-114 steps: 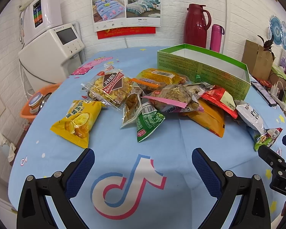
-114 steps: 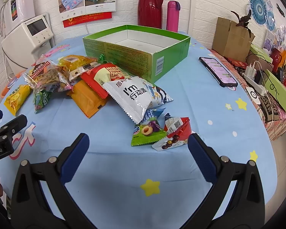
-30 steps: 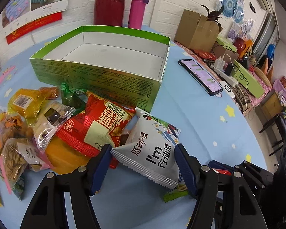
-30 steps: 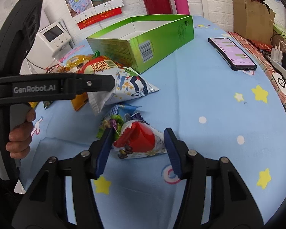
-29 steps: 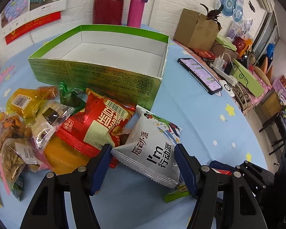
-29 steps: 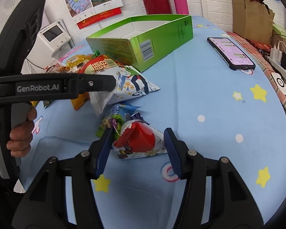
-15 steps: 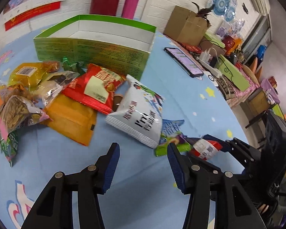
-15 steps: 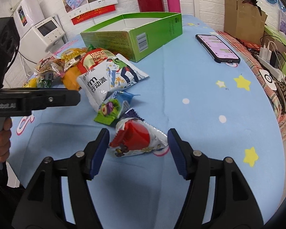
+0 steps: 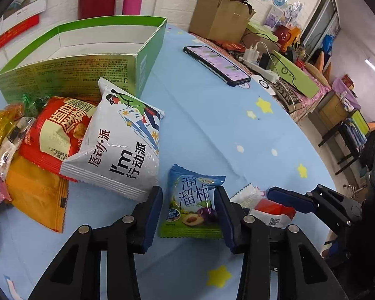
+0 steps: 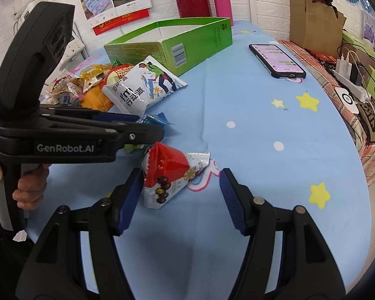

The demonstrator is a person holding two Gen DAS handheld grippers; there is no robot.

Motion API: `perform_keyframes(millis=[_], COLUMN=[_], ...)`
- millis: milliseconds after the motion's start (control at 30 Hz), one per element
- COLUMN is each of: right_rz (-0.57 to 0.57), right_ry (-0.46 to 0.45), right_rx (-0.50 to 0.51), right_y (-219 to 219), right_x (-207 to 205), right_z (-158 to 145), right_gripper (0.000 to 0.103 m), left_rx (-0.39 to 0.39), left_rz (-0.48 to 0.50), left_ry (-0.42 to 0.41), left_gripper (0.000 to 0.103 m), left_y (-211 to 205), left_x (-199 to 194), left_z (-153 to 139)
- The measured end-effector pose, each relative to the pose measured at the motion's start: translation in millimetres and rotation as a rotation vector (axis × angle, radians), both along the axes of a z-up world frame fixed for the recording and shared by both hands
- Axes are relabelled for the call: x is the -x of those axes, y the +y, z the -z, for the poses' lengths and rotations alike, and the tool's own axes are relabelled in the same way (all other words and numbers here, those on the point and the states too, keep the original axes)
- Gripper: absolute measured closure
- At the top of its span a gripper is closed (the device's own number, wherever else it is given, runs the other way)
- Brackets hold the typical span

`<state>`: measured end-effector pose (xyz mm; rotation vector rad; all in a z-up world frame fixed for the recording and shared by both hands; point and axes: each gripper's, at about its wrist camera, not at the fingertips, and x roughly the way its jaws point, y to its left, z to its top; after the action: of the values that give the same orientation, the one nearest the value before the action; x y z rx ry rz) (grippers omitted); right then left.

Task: Organize snacks
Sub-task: 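Grasp the blue plum packet with the left tool while the right tool grasps the red-white chocolate packet, then carry both packets over the green box and open both tools to drop them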

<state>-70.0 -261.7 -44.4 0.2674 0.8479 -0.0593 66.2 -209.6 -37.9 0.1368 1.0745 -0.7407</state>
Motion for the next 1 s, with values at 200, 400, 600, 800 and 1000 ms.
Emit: perform_keyframes(millis=[200,400,600,800,1000], right_rz=[0.026,0.042,0.005,-0.025,0.009], right_ry=[0.007,-0.034,-0.143,-0.202,-0.236], right_rx=[0.058,0.036,0.054,0.041,0.026], right_y=[2.4,3.4,12.0,11.0,-9.1], right_x=[-1.4,7.1,-13.0,-59.6,-123.9], right_z=[1.5,-14.1,-52.8,-71.4,-84.7], right_gripper=[0.068,0.077,0.077,0.077,0.077], left_rx=[-0.042,0.016,0.094,0.107,0.066], left_rz=[0.029,0.021,-0.036,-0.129,-0.214], left_ry=[-0.058,-0.052,-0.156,-0.243,-0.301], left_gripper=[0.07,0.074,0.073,0.074,0.073], left_y=[-5.2,16.9,51.3,72.6,67.7], left_x=[9.4,20.9,13.5,-26.6,-88.4], left_z=[1.6,-11.9,-65.8,-103.0,-111.0])
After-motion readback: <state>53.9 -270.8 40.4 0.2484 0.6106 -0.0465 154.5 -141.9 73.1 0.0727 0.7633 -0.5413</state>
